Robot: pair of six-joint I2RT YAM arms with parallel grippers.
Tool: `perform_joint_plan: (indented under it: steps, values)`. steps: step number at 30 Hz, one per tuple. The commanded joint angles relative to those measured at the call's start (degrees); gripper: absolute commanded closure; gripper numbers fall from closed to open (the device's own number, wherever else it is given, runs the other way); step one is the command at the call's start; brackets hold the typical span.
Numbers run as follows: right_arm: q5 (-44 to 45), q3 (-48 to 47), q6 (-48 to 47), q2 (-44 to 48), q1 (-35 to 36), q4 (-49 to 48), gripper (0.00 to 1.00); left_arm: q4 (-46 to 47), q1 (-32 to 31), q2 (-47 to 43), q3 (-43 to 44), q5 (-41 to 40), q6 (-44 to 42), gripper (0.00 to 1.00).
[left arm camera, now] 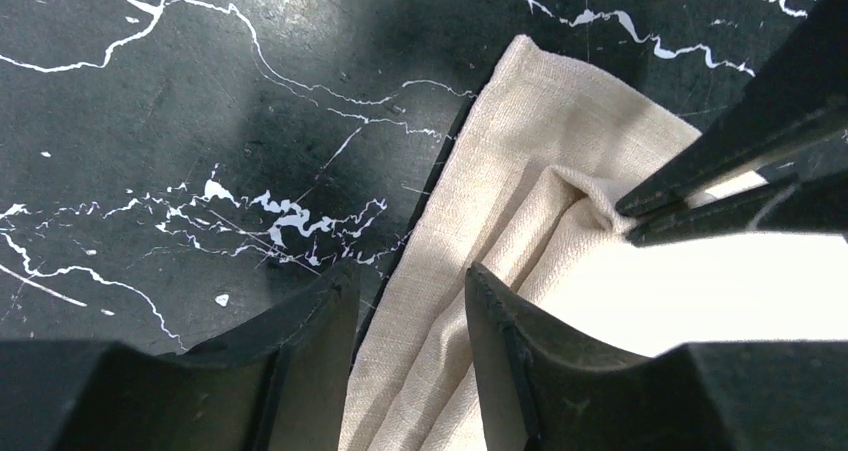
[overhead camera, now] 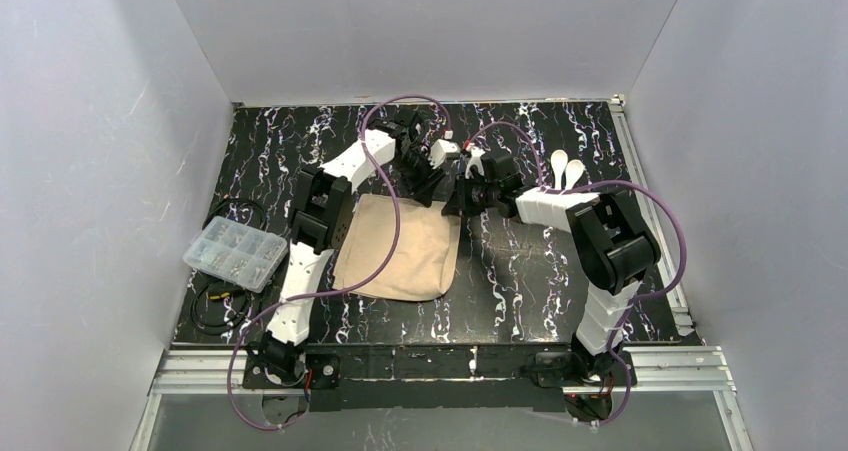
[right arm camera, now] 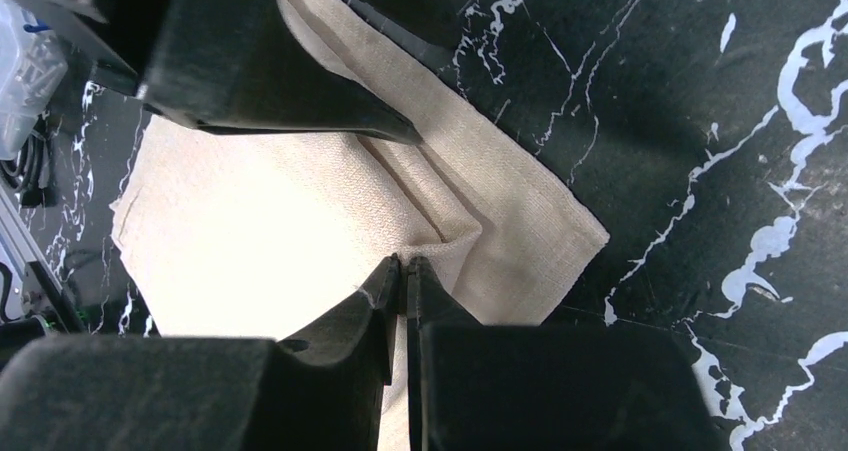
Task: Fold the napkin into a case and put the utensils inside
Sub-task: Smooth out the lower triangle-folded napkin at the center of the board.
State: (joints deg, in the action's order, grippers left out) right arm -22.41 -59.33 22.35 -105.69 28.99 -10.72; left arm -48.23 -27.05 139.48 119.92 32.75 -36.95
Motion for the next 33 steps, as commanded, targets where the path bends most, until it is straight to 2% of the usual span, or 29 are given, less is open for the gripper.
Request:
perform_joint_plan:
  steps: [1, 9, 18, 33]
  values:
    - [0.82, 1.55, -0.13, 2.03, -0.21, -3.06, 0.85, -0.68, -0.62, -3.24, -5.29, -3.39, -5.62, 0.59]
    - [1.38, 7.88, 0.8, 3.82, -1.08, -9.26, 0.87, 1.26, -1.75, -5.16, -9.5, -6.67, -10.35, 0.62]
    - [0.98, 6.64, 2.33, 5.39, -3.23, -11.12, 0.87, 2.48, -2.57, -5.73, -11.95, -9.55, -12.53, 0.67]
    - [-0.46, 4.85, 0.69, -0.3, -5.37, -11.87, 0.88, 2.32, -1.96, -6.77, -11.12, -8.73, -13.67, 0.67]
